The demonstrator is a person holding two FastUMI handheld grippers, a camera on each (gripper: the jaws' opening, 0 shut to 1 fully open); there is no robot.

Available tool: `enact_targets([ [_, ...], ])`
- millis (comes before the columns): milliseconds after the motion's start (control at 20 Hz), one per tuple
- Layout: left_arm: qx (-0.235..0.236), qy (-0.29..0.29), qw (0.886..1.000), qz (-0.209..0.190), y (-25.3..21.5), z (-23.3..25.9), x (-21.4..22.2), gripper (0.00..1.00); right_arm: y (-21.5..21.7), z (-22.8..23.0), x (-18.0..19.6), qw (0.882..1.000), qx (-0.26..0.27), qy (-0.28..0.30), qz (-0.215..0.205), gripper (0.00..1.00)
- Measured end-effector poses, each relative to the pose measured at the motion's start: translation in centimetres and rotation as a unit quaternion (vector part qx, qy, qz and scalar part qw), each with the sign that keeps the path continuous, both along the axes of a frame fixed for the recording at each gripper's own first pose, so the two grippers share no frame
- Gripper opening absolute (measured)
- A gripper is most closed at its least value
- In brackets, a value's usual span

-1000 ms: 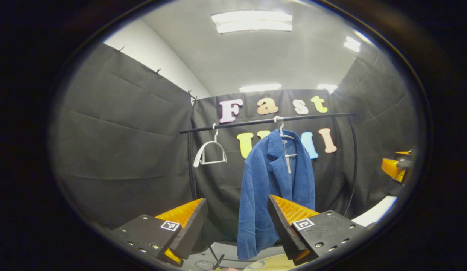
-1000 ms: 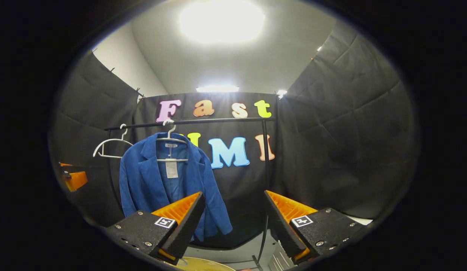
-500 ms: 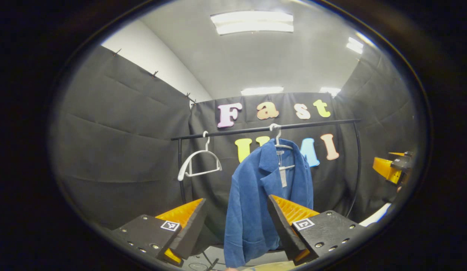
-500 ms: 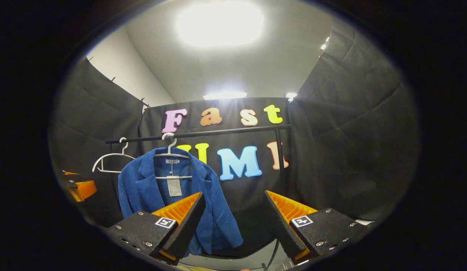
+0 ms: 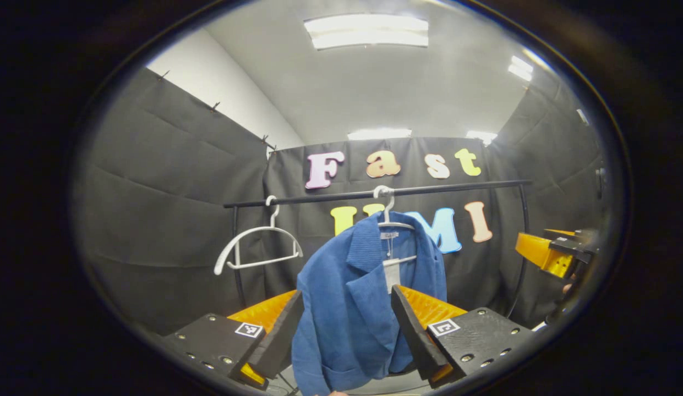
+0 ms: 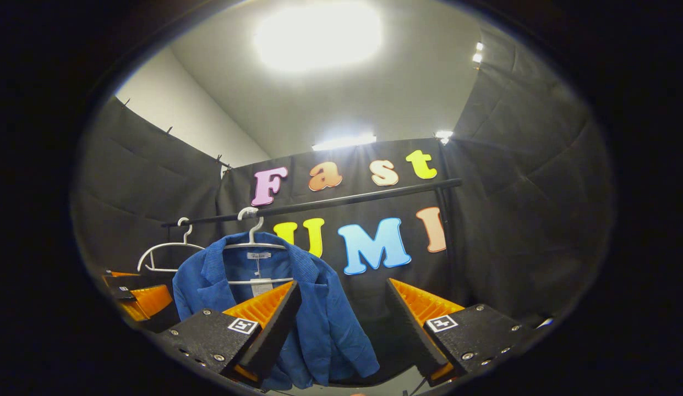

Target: Grasp the clothes on the hanger with both hands and then place them into the laundry hamper below.

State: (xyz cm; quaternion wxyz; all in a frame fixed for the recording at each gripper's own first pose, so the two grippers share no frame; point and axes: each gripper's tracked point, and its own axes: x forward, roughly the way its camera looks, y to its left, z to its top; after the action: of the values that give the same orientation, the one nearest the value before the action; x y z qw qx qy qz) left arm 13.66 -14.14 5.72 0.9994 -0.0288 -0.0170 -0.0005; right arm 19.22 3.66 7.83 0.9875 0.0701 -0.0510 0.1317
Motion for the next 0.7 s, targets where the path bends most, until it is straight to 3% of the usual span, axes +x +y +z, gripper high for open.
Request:
enact_targets([
  [150,-0.015,0.012,1.0,0.003,-1.6,-1.0,2.2,0.92,1.1,-1.0,2.0,1.0,-0.001,0.01,0.018,0.95],
  [200,-0.022,0.016,1.0,0.003,-2.1,-1.3,3.0,0.99,1.7,-1.4,2.6,1.0,0.0,0.014,0.026,0.95],
  [250,-0.027,0.021,0.999,0.005,-2.6,-1.8,4.0,0.92,2.1,-1.7,3.2,0.999,0.001,0.016,0.033,0.95],
  [500,-0.037,0.04,0.998,0.033,-3.3,-3.9,7.4,0.92,3.9,-3.6,6.6,0.998,0.002,0.029,0.061,0.95],
  [700,-0.019,0.053,0.997,0.042,-4.2,-5.2,10.0,0.92,5.5,-4.7,9.1,0.996,0.007,0.039,0.085,0.95],
])
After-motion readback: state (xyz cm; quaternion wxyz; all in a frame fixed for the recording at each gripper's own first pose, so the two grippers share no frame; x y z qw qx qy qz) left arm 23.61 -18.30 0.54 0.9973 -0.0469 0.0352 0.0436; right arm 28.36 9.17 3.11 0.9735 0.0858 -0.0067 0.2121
